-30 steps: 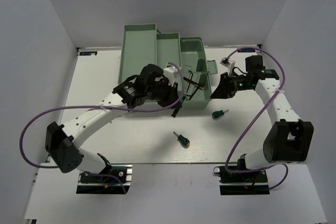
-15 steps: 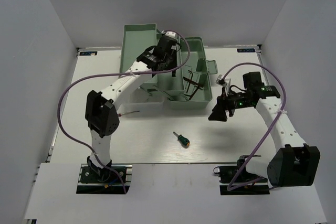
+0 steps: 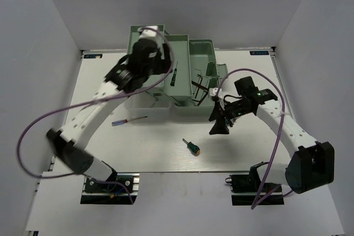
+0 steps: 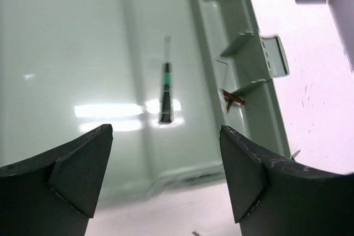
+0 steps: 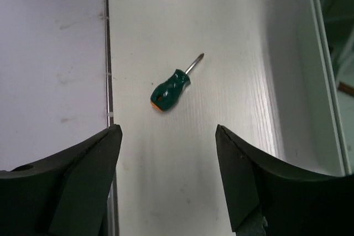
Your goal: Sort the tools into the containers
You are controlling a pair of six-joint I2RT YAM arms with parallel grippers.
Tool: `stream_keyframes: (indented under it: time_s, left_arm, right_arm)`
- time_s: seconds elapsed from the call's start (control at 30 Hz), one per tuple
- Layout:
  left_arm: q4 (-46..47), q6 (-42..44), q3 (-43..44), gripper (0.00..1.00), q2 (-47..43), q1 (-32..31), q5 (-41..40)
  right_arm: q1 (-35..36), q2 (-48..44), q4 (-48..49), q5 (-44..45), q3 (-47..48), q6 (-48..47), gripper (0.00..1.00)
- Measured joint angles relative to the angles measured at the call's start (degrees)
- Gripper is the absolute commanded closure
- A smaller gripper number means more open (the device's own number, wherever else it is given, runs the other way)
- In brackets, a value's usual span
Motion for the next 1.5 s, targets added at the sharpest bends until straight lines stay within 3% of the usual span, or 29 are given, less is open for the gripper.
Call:
stream_keyframes:
  time_s: [0.1,0.13,0.17,0.23,0.3,0.33,0.4,0.43,0.57,0.83,0.9,0.97,1.2,1.3,1.33,1.43,1.5]
  left_arm:
    - [-0.1,-2.4,-9.8,0.27,-14.3,0.0,-5.1]
    - [-0.5,-4.0,-13.9,0.56,-19.6,0.0,-7.6]
    - [-1.4,-6.8,-17.9,0.71,-25.0,0.0,-10.1]
    - [-4.8,-12.5,-24.9,0.86,-34.6,0.0,-14.7]
    - [-9.3,-20.2,-30.6,0.86,-42.0,0.1,-18.4]
    - [-12.2,-24.7,-33.2,0.68,-44.7,0.2,-19.8]
    - [-17.9,-33.9,-37.9,0.5,-47.6,0.3,-21.1]
    - [-20.3,-37.9,-40.0,0.34,-47.8,0.3,-21.1]
    - [-25.8,-55.9,-49.4,0.13,-46.1,0.4,-20.0]
    - [-23.4,-76.4,-58.6,0.13,-44.8,4.0,-19.8]
    - [-21.4,-80.0,-62.1,0.22,-47.1,5.4,-19.4]
    - [-20.3,-82.3,-65.4,0.28,-50.4,6.6,-18.5]
    - [-20.7,-85.6,-66.4,0.29,-53.1,8.7,-17.4]
    - [-20.9,-82.5,-62.8,0.29,-49.2,9.3,-17.1]
    - [-20.9,-79.6,-60.0,0.27,-47.1,9.4,-17.0]
    - [-19.4,-65.8,-46.1,0.2,-39.3,9.4,-16.9]
    - [-16.4,-53.6,-36.4,0.16,-35.7,9.4,-16.5]
  right_arm:
    - [3.8,2.2,0.6,0.0,1.5,-3.4,0.43]
    - [5.0,2.8,1.1,0.1,2.1,-4.3,0.64]
    - [6.4,3.3,1.8,0.3,2.8,-5.0,0.75]
    - [8.7,3.9,3.3,0.5,3.6,-5.3,1.0]
    - [10.9,4.4,5.2,1.0,4.2,-4.7,1.0]
    - [11.8,4.6,6.2,1.4,4.5,-3.9,1.0]
    - [13.5,5.2,8.2,2.3,5.0,-2.5,1.0]
    - [14.1,5.4,8.9,2.8,5.2,-1.9,1.0]
    - [15.7,5.6,11.2,5.1,5.6,1.0,0.9]
    - [16.5,2.2,13.0,8.9,3.0,3.8,0.85]
    - [16.5,-0.1,13.1,9.6,1.0,4.0,0.85]
    - [16.5,-2.1,13.2,10.2,-0.8,4.0,0.83]
    - [16.5,-4.2,13.7,11.2,-4.6,4.2,0.81]
    - [16.5,-4.3,14.1,11.0,-4.7,3.9,0.7]
    - [16.5,-4.3,14.2,10.6,-4.7,3.0,0.59]
    - [17.4,-4.3,14.2,9.2,-4.7,-1.3,0.46]
    - [19.3,-4.1,14.8,8.3,-4.7,-5.2,0.45]
